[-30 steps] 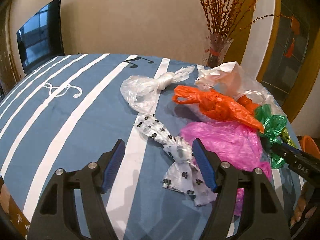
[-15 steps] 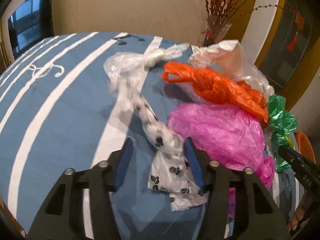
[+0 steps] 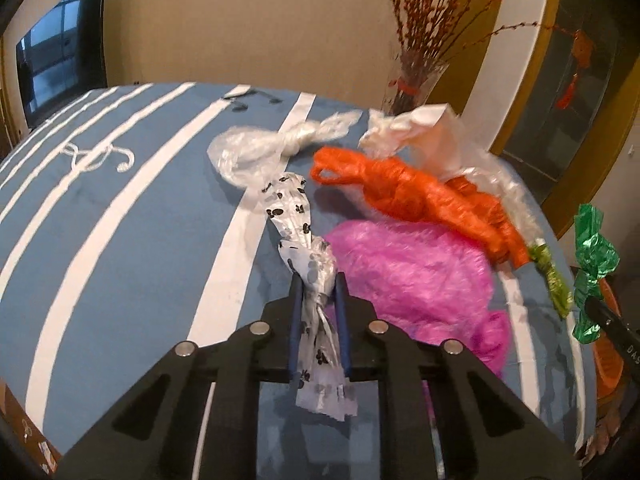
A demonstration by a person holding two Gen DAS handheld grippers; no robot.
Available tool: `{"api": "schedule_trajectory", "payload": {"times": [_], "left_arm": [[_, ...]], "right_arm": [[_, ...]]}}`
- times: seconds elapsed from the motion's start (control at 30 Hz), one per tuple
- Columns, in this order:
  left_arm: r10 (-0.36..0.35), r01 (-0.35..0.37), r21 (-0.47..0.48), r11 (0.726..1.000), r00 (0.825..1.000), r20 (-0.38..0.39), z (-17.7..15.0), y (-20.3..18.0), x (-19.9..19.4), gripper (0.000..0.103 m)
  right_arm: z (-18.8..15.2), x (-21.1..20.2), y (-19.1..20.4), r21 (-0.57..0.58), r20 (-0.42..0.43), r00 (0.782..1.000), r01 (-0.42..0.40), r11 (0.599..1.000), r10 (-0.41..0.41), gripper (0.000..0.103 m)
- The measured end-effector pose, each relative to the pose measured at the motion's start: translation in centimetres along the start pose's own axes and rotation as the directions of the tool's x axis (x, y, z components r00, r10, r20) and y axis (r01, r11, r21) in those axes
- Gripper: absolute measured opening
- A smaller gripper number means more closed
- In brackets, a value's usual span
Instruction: Collect trash
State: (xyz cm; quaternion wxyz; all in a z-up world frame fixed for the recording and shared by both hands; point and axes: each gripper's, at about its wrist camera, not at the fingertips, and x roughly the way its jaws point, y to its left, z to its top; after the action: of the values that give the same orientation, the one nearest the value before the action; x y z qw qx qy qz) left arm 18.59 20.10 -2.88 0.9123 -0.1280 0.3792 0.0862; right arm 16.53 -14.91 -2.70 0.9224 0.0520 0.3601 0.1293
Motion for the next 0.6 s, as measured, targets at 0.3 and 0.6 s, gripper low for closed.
{"api": "schedule_trajectory", "payload": {"times": [0.3,0.6], "left_arm": [[-0.075,0.072,0.054,0.996,0.995,0.067,1.0,-3.6,-3.3,0.017],[-0.208,0.194,0.163,0.967,0.975,0.075,0.5,-10.3,-5.2,0.017]], "right_arm": [[0.2,-2.7,-2.4,0.041,0.064,0.997,0.041,0.998,-0.043,0.028],[0.0,-4.8,-5.2,0.094,0.099,0.991,0.079,0.992,-0.088,0.028]]}}
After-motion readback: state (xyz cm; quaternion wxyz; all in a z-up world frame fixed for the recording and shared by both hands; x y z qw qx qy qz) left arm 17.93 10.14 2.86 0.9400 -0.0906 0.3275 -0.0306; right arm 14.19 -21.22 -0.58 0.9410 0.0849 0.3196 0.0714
